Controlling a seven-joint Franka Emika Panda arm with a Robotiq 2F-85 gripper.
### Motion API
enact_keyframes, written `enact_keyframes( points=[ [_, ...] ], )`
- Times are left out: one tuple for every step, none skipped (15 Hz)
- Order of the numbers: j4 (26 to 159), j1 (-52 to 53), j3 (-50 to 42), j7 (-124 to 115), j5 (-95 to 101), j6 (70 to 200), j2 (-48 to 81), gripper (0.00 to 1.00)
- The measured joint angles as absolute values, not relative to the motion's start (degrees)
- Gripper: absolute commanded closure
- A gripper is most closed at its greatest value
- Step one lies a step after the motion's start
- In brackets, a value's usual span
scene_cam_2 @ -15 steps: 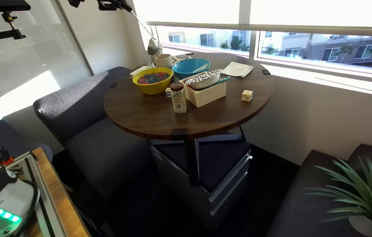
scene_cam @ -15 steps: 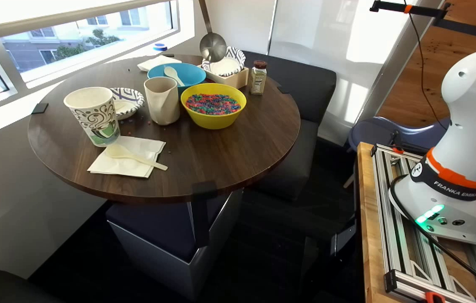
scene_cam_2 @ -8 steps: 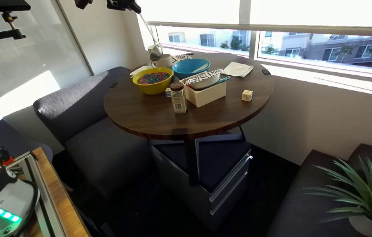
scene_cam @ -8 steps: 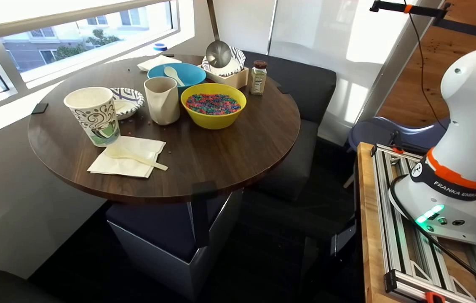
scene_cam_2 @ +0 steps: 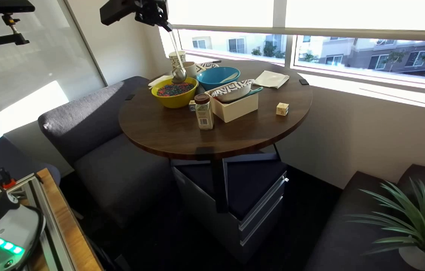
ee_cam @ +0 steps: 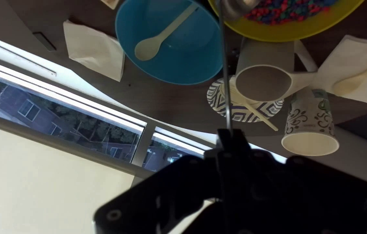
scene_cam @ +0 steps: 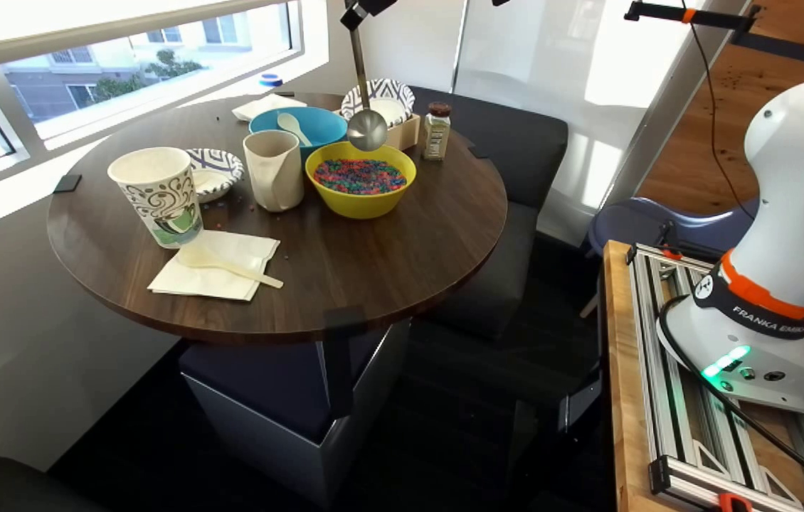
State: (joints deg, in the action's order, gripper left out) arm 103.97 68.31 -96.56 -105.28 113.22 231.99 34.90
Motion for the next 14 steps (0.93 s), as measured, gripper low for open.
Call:
enact_keyframes(
  points=[
    [103.96,66.4,-94.7,-105.6,113.22,231.99,34.41,0.99],
    [103.93,64.49,-92.75,-105.75,113.22,231.99,33.79,0.99],
    [103.89,62.6,-90.77,-105.82,113.22,231.99,33.09,0.99],
    [103.81,60.58,-88.6,-105.84,113.22,231.99,32.28,0.99],
    [103.72,58.54,-86.38,-105.85,113.22,231.98,31.41,0.99],
    [103.63,56.55,-84.22,-105.85,113.23,231.98,30.51,0.99],
    [103.5,54.54,-81.97,-105.85,113.23,231.97,29.55,0.99],
    [103.39,52.56,-79.77,-105.85,113.25,231.91,28.63,0.99],
    [103.28,50.46,-77.5,-105.85,113.29,231.87,27.71,0.99],
    [103.1,48.26,-75.15,-105.85,113.39,231.83,26.82,0.99],
    [102.87,46.01,-72.8,-105.85,113.47,231.79,25.96,0.99],
    [102.55,43.58,-70.28,-105.85,113.52,231.76,25.15,0.99],
    [102.21,40.97,-67.6,-105.85,113.61,231.72,24.43,0.99],
    [101.88,38.29,-64.88,-105.86,113.7,231.7,23.79,0.99]
  ],
)
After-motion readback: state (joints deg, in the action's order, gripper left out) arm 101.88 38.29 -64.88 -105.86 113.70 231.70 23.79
